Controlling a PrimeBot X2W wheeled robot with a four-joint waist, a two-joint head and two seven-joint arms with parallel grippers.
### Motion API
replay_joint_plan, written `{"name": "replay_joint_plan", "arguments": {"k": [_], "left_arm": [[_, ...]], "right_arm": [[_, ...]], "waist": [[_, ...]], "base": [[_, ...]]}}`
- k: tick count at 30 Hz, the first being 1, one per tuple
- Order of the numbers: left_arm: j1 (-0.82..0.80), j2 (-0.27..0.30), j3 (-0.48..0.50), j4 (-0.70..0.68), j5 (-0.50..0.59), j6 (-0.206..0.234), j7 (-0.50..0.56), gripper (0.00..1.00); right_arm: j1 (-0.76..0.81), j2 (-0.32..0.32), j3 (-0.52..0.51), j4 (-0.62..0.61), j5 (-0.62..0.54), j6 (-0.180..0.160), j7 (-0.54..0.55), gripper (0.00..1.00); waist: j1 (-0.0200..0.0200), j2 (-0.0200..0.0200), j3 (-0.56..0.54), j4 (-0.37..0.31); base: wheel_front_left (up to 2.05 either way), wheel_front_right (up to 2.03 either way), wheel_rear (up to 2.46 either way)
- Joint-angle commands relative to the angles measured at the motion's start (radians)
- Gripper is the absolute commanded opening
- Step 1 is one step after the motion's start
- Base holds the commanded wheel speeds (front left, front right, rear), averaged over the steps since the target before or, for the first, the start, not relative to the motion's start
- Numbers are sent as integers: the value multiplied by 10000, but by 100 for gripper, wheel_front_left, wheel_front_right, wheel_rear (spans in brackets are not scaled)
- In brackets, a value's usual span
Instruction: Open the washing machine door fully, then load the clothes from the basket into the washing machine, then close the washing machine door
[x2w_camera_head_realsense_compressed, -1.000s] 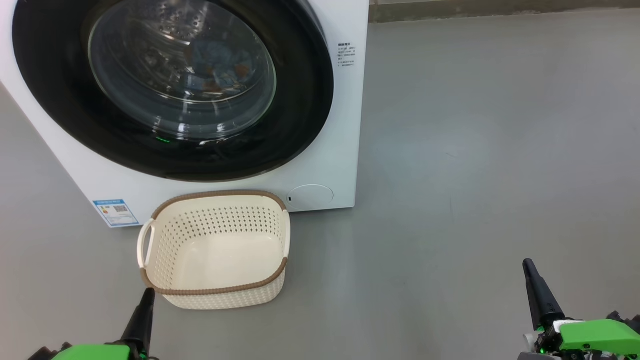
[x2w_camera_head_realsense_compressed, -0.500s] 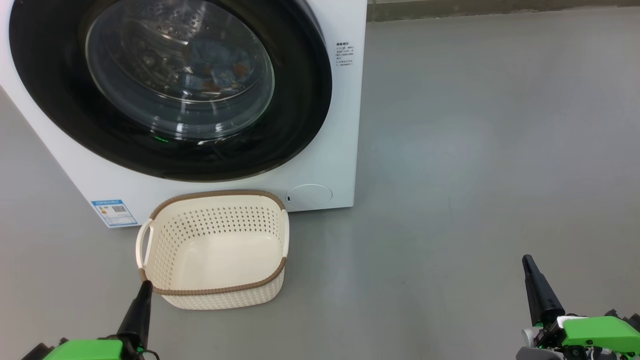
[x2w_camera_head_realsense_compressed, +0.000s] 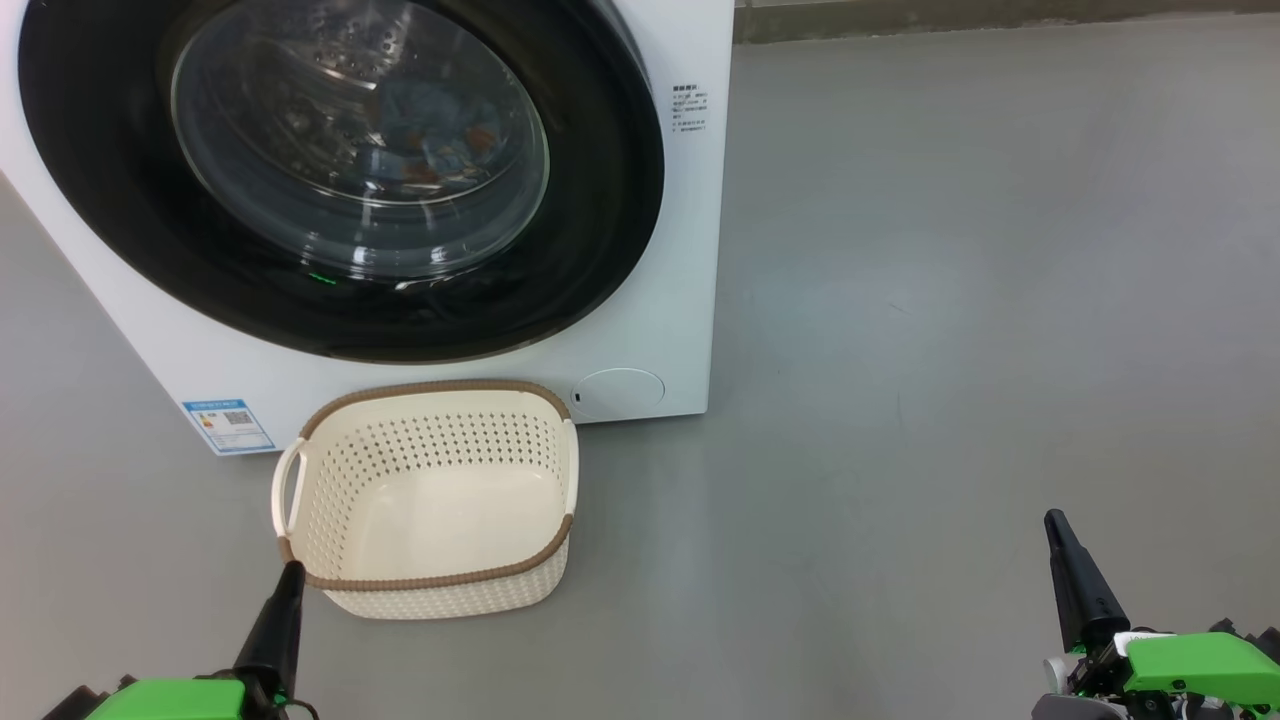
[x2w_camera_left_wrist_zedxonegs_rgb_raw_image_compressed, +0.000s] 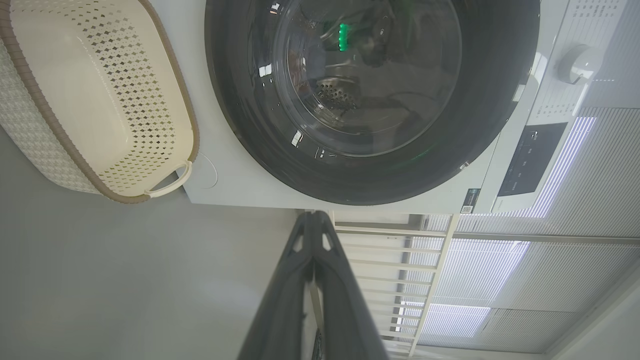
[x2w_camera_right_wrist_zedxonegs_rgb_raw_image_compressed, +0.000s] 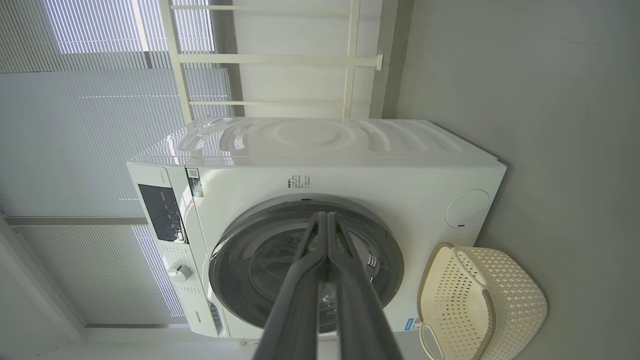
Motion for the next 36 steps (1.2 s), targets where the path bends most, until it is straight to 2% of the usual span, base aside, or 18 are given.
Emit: {"name": "replay_joint_plan", "arguments": {"k": [1, 36], "left_arm": [[-403, 182, 352, -288, -60, -71, 26, 0], [-405, 162, 381, -288, -36, -71, 49, 0]], "right_arm": [[-412, -124, 272, -246, 40, 16, 76, 0], [-411, -123, 274, -246, 41, 16, 75, 0]], "waist": [[0, 0, 0, 0], [0, 0, 0, 0]], "base": [[0, 0, 0], [0, 0, 0]]}}
